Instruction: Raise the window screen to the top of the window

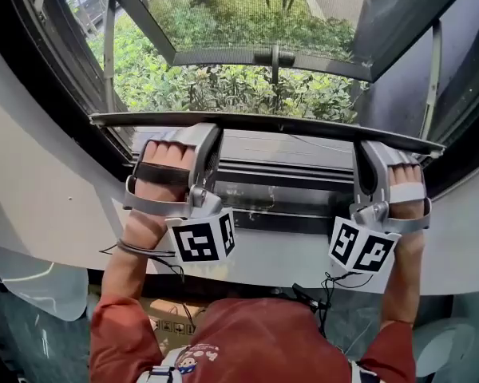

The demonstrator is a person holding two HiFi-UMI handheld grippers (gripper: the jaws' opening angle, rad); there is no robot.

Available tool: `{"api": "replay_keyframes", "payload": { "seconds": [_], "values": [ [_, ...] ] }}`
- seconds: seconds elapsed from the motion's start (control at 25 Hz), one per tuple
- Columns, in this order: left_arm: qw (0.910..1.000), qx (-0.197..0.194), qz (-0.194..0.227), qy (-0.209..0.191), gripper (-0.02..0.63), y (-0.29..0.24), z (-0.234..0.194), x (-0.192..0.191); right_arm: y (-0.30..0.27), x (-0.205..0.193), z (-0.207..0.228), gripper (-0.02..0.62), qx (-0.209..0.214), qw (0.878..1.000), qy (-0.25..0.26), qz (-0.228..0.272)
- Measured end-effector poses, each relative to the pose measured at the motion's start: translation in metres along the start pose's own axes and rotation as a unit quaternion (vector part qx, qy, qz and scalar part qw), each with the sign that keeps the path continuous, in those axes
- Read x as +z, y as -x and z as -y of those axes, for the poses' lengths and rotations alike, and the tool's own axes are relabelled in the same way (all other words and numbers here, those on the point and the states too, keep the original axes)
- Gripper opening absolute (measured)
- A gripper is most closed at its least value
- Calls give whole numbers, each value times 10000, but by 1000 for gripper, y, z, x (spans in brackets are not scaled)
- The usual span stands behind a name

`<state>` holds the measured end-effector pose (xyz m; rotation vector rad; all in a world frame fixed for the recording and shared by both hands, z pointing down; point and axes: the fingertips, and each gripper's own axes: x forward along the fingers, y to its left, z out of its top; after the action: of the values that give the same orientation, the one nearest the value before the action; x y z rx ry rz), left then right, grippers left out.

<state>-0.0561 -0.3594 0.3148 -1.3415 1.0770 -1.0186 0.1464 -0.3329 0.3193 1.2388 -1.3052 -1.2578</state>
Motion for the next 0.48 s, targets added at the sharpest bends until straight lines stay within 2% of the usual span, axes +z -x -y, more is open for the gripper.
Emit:
{"api": "replay_keyframes", "payload": {
  "seconds": [0.28, 0.48],
  "values": [
    [9990, 50, -143, -421, 46, -4, -16, 0, -7, 0, 16, 41, -147, 9989, 391, -197],
    [9984, 325, -259, -380, 46, -4, -49, 2, -8, 3, 50, 41, -526, 9975, 404, -249]
  ]
}}
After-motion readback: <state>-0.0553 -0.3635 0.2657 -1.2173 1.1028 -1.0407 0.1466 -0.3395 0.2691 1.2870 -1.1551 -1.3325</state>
